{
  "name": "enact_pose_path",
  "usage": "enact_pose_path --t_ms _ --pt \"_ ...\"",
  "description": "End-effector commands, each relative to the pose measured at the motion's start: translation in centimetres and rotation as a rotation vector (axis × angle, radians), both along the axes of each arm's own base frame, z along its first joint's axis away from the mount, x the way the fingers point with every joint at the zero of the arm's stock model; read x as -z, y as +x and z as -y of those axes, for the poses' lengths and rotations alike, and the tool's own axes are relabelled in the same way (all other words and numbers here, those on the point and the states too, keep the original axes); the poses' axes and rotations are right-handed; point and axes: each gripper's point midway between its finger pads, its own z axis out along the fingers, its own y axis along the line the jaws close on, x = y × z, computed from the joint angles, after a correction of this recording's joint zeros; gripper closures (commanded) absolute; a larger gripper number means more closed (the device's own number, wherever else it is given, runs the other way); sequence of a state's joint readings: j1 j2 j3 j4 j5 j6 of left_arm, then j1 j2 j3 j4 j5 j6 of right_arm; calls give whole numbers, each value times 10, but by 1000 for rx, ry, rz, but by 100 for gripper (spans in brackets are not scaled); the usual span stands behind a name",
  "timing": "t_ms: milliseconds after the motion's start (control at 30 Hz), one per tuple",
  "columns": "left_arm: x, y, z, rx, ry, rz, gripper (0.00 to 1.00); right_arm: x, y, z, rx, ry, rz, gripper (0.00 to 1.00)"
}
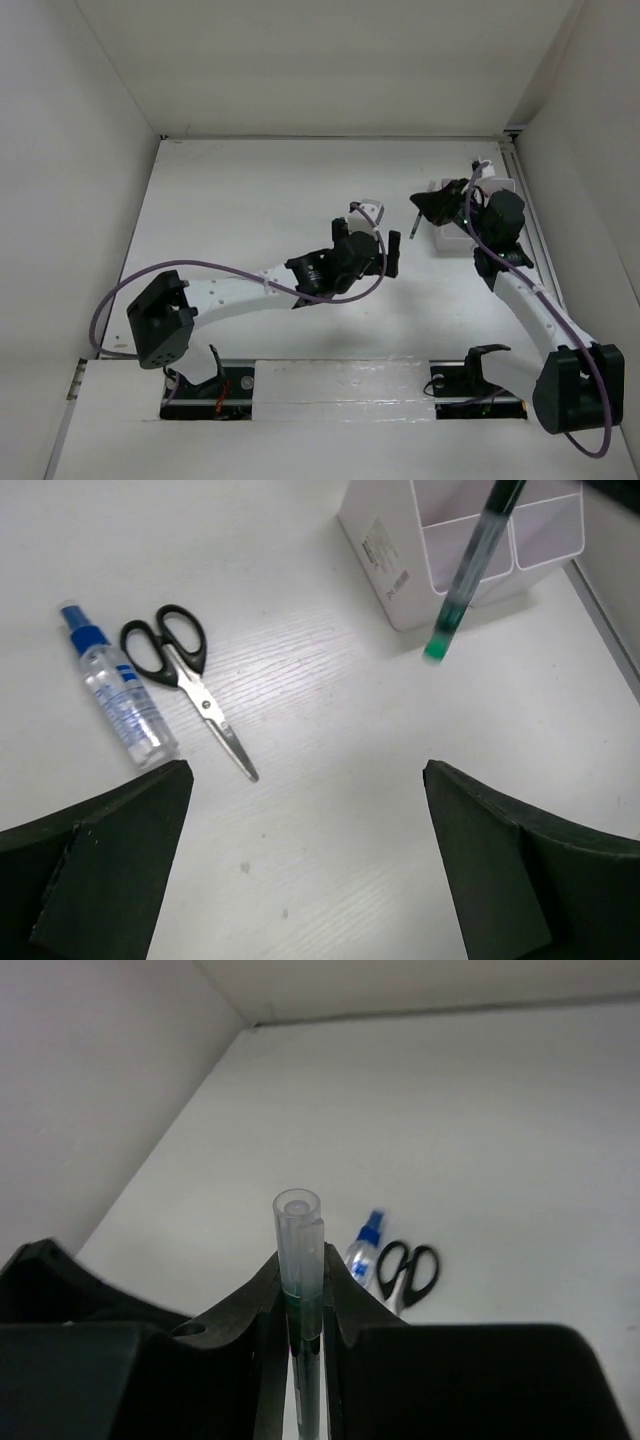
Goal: Sort the stationery into containers
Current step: Pick up the pen from the center of the board, then place the pen in the storage box.
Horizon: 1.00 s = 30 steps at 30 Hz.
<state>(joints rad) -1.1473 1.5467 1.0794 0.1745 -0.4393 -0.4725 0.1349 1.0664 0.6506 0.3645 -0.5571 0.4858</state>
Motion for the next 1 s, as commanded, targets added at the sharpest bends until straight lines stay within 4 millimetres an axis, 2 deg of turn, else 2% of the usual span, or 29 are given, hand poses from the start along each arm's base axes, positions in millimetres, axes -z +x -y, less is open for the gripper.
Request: enact_pose_path --t_ms 0,33,67,100,133,167,200,233,267,300,333,367,433,467,500,533,600,767,833,867,900,967 --pt "-33 -3 -32 -91 -5 -21 1 -35 34 40 147 -105 158 100" --pt "-32 -7 -38 -101 9 -47 1 -43 42 50 181 -133 190 100" --pt "-37 -8 -49 -135 21 -58 1 -43 47 62 213 -184 220 100" --pt "-29 -15 -66 -157 91 -101 1 -54 53 80 267 -209 269 100" --pt "-29 -20 -73 -184 87 -141 1 -58 56 90 300 -228 302 100" --pt "-25 -23 -85 -209 114 -161 1 -70 60 99 330 -245 382 100" --pt "-34 -28 -95 -219 106 -172 1 -75 60 105 342 -246 419 100" --pt "-25 -34 -113 -244 165 -193 1 -70 63 123 397 -254 422 100" --pt "-24 -39 -122 -257 166 -209 1 -70 66 134 439 -256 434 100" --pt "-33 -43 -135 -264 153 -198 1 -81 67 143 481 -254 493 100" --pt "-26 -48 -153 -289 200 -208 1 -84 69 161 525 -264 508 100" --pt "-30 -51 -162 -303 198 -207 1 -77 75 171 539 -261 492 100" --pt "-37 -56 -184 -330 185 -190 1 -77 76 187 571 -206 513 100" --pt "-38 -59 -191 -323 192 -184 1 -70 77 202 618 -183 508 100" --pt "-40 -60 -194 -313 188 -171 1 -59 86 208 621 -129 481 100" --pt "-46 -60 -198 -290 170 -139 1 -71 84 210 602 -126 562 100" --pt "-52 -63 -198 -270 135 -130 1 -60 97 218 582 -108 549 100" --pt "-57 -68 -199 -231 91 -121 1 -60 108 227 565 -101 550 100" --pt "-55 -69 -200 -232 92 -121 1 -65 111 234 577 -106 560 100" --pt "-54 -72 -197 -210 88 -136 1 -56 114 234 567 -105 534 100" --pt "-51 -73 -194 -199 83 -143 1 -61 114 239 577 -110 546 100" --pt "-49 -76 -189 -162 86 -148 1 -55 117 245 578 -114 531 100"
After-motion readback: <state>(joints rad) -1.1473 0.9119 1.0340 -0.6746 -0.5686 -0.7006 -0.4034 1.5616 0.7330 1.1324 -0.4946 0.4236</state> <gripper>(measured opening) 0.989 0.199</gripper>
